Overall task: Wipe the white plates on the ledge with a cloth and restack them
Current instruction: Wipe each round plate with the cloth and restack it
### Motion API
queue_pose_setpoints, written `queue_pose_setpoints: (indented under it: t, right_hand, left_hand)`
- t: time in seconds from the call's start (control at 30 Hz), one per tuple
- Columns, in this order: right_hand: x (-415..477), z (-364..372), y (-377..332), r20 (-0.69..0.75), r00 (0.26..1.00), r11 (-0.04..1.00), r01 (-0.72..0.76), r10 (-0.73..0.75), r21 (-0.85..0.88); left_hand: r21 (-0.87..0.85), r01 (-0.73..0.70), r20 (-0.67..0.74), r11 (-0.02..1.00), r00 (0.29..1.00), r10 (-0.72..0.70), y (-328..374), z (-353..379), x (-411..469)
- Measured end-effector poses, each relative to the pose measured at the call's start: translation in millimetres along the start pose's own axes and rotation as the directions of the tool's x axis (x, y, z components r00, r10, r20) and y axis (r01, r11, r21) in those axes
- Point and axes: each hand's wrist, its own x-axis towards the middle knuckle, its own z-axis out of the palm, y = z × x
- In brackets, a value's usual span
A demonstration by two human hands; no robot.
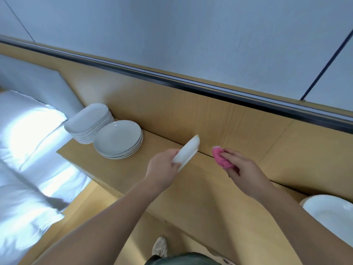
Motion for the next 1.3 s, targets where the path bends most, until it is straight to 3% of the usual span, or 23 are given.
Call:
queue_pose_setpoints:
  t: [0.07, 0.23, 0.5, 0.63, 0.77, 0.93, 1.1, 1.3]
  right_hand:
    - [0, 2, -4, 0.020, 1.000, 1.000, 0.018, -0.018, 0.016]
    - [7, 15, -14, 0.055, 0.998, 0.999, 0.031, -0.031, -0.012]
    - [34, 44, -47, 0.048, 0.998, 0.994, 0.053, -0.048, -0.097]
    - [46, 62, -65, 0.052, 0.998, 0.989, 0.035, -0.028, -0.146]
    - [54, 81, -78, 0.050, 0.999, 0.986, 0.019, -0.011, -0.163]
    - [63, 98, -87, 0.027, 1.000, 0.985, -0.009, 0.014, -0.172]
    - [69, 114, -95, 0.028, 0.999, 0.982, -0.037, 0.043, -0.188]
    - [78, 126, -97, 0.053, 0.996, 0.970, -0.051, 0.065, -0.237]
  left_hand:
    - [0.187, -0.053, -0.055, 0.981, 0.996, 0.065, -4, -7, -7]
    - [0.400, -0.069, -0.149, 0.914, 0.979, 0.140, -23, -33, -13]
    - [0.559, -0.041, -0.157, 0.828, 0.976, 0.154, -88, -72, 3]
    - [0.571, -0.065, -0.124, 0.819, 0.979, 0.164, -124, -89, 11]
    - [0.576, -0.183, -0.125, 0.797, 0.944, 0.307, -165, -102, 26]
    - [0.581, -0.252, -0.060, 0.774, 0.935, 0.350, -199, -108, 47]
    - [0.562, -0.308, 0.013, 0.768, 0.931, 0.364, -220, -108, 58]
    - [0.573, -0.238, 0.058, 0.784, 0.966, 0.251, -224, -110, 69]
